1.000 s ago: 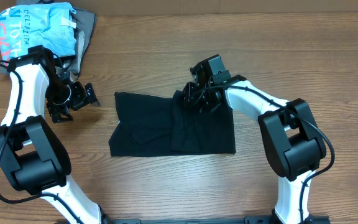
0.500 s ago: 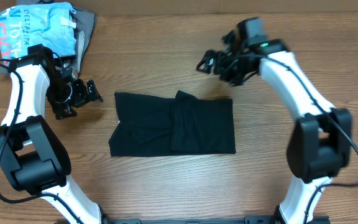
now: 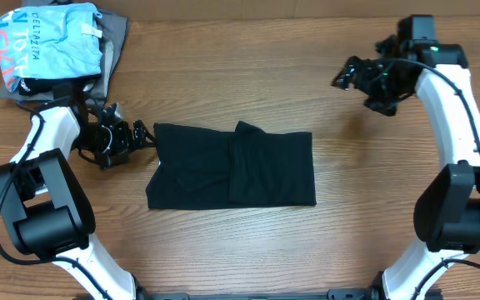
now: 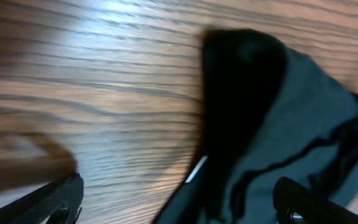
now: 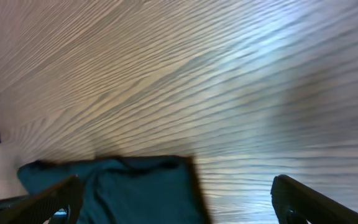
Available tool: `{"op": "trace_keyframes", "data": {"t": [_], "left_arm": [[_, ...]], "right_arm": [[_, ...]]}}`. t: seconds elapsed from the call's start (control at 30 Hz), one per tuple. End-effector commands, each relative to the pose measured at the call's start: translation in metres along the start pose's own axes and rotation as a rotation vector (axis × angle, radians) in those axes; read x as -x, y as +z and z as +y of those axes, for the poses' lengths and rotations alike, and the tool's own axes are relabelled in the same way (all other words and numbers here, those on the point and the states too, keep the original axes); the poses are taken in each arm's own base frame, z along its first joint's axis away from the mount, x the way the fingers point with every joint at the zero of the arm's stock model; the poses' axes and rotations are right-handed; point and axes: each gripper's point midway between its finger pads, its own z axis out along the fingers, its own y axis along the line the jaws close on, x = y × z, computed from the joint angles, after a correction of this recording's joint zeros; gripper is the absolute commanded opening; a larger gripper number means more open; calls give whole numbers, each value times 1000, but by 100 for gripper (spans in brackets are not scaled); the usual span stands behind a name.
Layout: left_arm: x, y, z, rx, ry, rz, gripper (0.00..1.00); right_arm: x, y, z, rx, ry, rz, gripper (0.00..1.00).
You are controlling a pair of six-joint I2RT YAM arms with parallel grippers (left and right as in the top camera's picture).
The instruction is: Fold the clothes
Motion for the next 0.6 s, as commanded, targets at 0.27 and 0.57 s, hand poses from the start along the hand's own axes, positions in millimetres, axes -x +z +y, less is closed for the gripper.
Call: {"op": "trace_keyframes", "data": {"t": [0.27, 0.57], "left_arm": [[-20, 63, -15, -130, 17, 157, 100], [-49, 103, -30, 2, 65, 285, 100]], "right_arm": [[7, -9, -6, -13, -9, -29, 100], [6, -9, -6, -14, -8, -27, 100]]}}
